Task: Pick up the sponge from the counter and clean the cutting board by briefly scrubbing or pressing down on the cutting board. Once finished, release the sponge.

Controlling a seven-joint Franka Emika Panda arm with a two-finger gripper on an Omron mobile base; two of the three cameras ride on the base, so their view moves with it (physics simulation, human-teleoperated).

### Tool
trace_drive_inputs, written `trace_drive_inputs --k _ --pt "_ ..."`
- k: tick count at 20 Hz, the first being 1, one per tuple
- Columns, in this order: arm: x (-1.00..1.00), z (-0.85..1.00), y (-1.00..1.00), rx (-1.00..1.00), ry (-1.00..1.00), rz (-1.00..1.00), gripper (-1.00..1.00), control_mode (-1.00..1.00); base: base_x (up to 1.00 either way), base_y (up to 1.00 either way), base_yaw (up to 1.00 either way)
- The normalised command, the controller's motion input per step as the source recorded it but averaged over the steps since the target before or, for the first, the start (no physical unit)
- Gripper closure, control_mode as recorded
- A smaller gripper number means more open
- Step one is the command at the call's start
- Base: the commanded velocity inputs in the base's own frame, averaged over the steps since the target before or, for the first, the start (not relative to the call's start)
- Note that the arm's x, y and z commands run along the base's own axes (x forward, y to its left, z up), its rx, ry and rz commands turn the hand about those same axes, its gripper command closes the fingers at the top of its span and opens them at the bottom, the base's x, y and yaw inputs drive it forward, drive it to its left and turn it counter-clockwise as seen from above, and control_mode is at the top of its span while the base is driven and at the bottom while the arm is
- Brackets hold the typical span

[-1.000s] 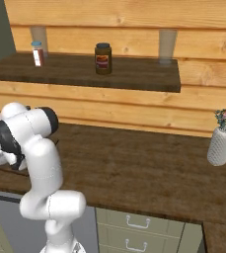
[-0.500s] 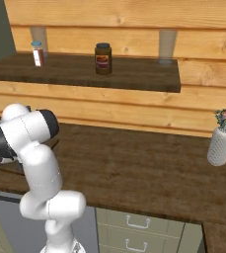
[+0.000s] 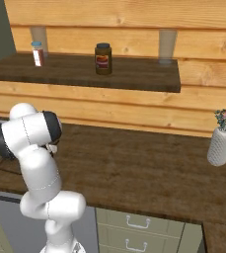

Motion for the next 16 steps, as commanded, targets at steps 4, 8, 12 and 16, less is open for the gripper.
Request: trace_drive_inputs --k 4,8,12,16 --pt "-0.19 -0.73 -0.99 0.12 0.0 0.0 1.0 -1.0 0.0 0.0 0.0" --pt "-0.01 0.2 -0.28 0.2 -0.18 0.0 1.0 -1.0 0.0 0.0 0.0" --pt "0.04 0.55 0.01 0.13 -0.08 0.0 1.0 -1.0 0.0 0.0 0.0" --pt "0.2 0.05 0.29 0.05 -0.01 0.0 1.0 -1.0 0.0 0.0 0.0"
